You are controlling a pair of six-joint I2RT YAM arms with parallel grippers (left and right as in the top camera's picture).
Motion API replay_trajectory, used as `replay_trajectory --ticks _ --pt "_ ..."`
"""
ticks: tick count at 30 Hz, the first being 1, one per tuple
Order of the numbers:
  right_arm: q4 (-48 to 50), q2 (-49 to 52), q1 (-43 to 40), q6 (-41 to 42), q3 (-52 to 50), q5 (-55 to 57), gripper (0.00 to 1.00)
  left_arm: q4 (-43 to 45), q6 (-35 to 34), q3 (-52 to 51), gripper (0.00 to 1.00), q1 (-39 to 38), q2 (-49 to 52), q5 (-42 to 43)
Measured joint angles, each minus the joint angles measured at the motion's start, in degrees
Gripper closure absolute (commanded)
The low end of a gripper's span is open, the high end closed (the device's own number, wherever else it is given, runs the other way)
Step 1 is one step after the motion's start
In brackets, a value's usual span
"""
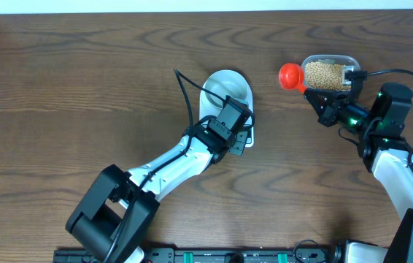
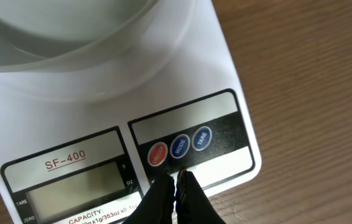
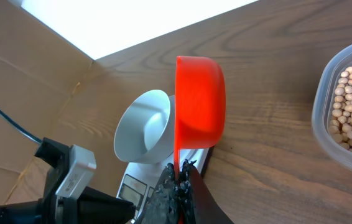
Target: Scoop item into bowl and weigh 50g on scale
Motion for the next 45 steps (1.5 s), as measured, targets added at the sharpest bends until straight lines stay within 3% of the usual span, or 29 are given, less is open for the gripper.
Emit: replay_trajectory --ticks 45 --pt "0.0 0.0 0.0 0.0 0.0 0.0 0.99 3.5 0.6 0.3 0.93 1.7 4.9 -1.1"
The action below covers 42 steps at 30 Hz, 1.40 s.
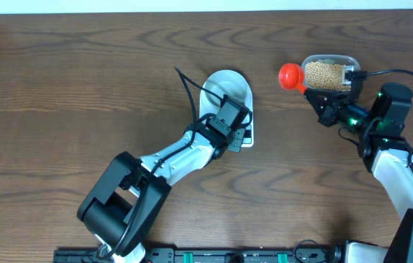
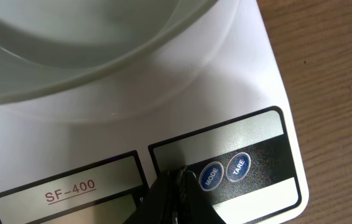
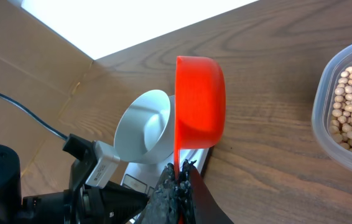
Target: Scoop item into bowl and weigh 50g on scale
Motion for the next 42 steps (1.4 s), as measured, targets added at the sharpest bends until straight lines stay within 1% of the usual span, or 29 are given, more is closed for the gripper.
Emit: replay_trajectory --ticks 10,17,24,33,42 --pt "0.0 0.0 0.0 0.0 0.0 0.0 0.99 -0.2 1.1 0.0 0.93 0.0 -0.2 0.0" --pt "0.0 0.0 0.0 -0.4 0.0 0.3 0.99 -0.9 1.5 0.0 0.93 0.0 -3.1 0.0" --pt "0.0 0.0 0.0 -0.9 0.0 1.0 0.99 -2.1 1.7 0.0 0.93 0.0 -3.5 0.0" --pt "0.0 0.0 0.0 -1.8 0.0 5.8 0.99 -2.0 1.7 0.0 0.93 0.0 -3.5 0.0" --pt "0.0 0.0 0.0 -2.1 0.0 7.5 0.99 -1.2 1.7 0.0 0.93 0.0 -3.0 0.0"
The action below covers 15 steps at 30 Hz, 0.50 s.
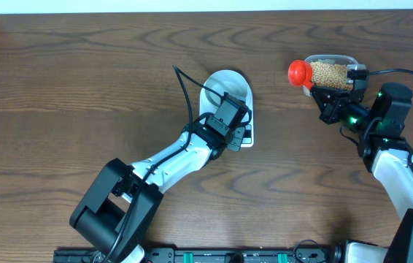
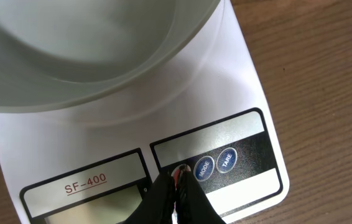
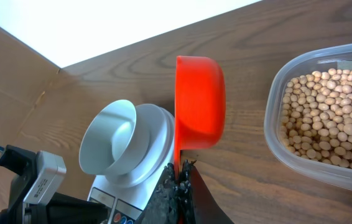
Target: Scoop item into bowl and weigh 50g on scale
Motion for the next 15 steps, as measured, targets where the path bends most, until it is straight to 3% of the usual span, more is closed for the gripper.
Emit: replay_trajectory --ticks 15 --pt "0.0 0.0 0.0 0.0 0.0 0.1 0.99 0.2 0.0 0.0 0.93 0.0 2.6 0.0"
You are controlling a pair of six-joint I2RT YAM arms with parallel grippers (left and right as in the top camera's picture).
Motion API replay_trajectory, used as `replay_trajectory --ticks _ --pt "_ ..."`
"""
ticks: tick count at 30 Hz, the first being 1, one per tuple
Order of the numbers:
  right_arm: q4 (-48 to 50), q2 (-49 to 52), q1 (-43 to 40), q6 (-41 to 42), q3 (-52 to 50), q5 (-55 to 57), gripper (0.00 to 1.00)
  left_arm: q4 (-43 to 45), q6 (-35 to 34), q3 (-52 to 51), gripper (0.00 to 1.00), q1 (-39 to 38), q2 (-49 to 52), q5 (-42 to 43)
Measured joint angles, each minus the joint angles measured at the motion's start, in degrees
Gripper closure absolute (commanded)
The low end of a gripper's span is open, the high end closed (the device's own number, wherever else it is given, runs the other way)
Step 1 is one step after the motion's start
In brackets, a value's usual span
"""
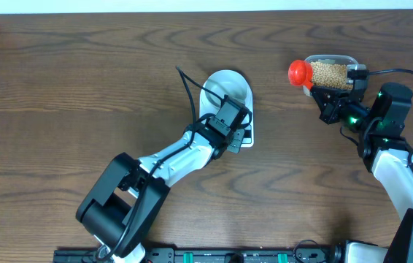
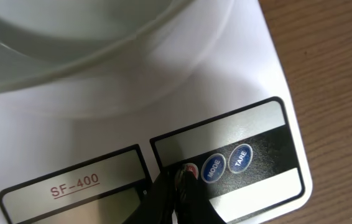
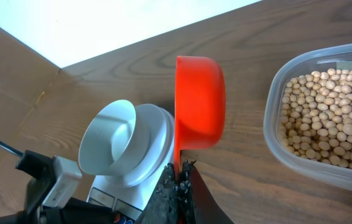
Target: Scoop item into bowl and weigh 50g on scale
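Note:
A white bowl (image 1: 225, 86) stands on the white SF-400 scale (image 2: 238, 74). My left gripper (image 2: 181, 176) is shut, its tips on the scale's red button (image 2: 190, 169), left of the blue MODE and TARE buttons. My right gripper (image 3: 181, 167) is shut on the handle of a red scoop (image 3: 199, 102); the scoop (image 1: 299, 71) hangs left of a clear tub of soybeans (image 1: 330, 74). The tub (image 3: 322, 137) is well filled. The scoop's inside is hidden.
Dark wooden table (image 1: 75, 88) all round. A black cable (image 1: 187, 88) runs from the left arm past the scale. Cardboard wall (image 3: 14, 81) stands at the table's far side in the right wrist view.
My left gripper has dropped closer to the scale, its tips still at the red button. The right gripper and scoop have not moved.
At first my shut left gripper hung below the scale's buttons and the scoop hung left of the tub. Then the tips sat on the red button. Later the scoop stood a little higher and nearer the tub, and the left tips stay at the button.

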Motion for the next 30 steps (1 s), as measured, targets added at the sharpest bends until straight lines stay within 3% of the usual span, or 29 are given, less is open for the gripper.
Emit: replay_trajectory --ticks 30 --pt "0.0 0.0 0.0 0.0 0.0 1.3 0.99 1.9 0.0 0.5 0.93 0.0 1.1 0.0"
